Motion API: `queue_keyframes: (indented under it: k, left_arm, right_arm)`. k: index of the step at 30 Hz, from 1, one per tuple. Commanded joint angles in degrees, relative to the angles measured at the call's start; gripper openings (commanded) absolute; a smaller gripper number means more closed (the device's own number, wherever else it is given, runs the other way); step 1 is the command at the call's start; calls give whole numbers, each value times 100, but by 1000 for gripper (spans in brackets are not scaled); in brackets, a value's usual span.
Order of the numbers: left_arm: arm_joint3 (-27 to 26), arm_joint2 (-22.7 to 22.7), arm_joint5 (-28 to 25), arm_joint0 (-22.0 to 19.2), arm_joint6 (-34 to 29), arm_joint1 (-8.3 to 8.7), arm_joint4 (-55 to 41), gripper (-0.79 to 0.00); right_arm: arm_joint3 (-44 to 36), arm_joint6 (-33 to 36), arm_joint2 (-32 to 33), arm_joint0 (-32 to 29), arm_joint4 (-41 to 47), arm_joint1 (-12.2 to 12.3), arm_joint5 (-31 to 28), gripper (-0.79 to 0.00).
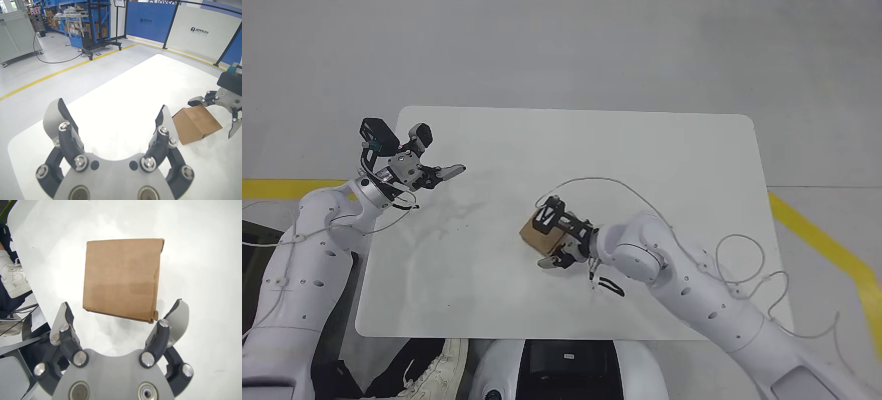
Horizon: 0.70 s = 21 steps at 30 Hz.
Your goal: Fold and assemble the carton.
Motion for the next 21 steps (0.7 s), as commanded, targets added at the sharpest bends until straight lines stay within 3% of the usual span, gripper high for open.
queue_keyframes:
  k: [1, 8, 11, 16, 18, 21]
  left_arm:
    - [0, 0, 0, 0, 0, 0, 0, 0]
    - [0, 0, 0, 0, 0, 0, 0, 0]
    - [0, 0, 0, 0, 0, 0, 0, 0]
    - [0, 0, 0, 0, 0, 0, 0, 0]
    - [0, 0, 0, 0, 0, 0, 0, 0]
    - [0, 0, 0, 0, 0, 0, 0, 0]
  right_arm:
    - [15, -19, -34, 15, -81, -20, 17, 0]
    - [42, -128, -25, -7, -180, -69, 97, 0]
    - [55, -118, -13, -16, -239, -81, 102, -117]
    - [46, -78, -45, -20, -462, -104, 93, -243]
    - [28, -85, -48, -35, -541, -112, 100, -237]
    - [5, -69, -39, -57, -607, -122, 91, -292]
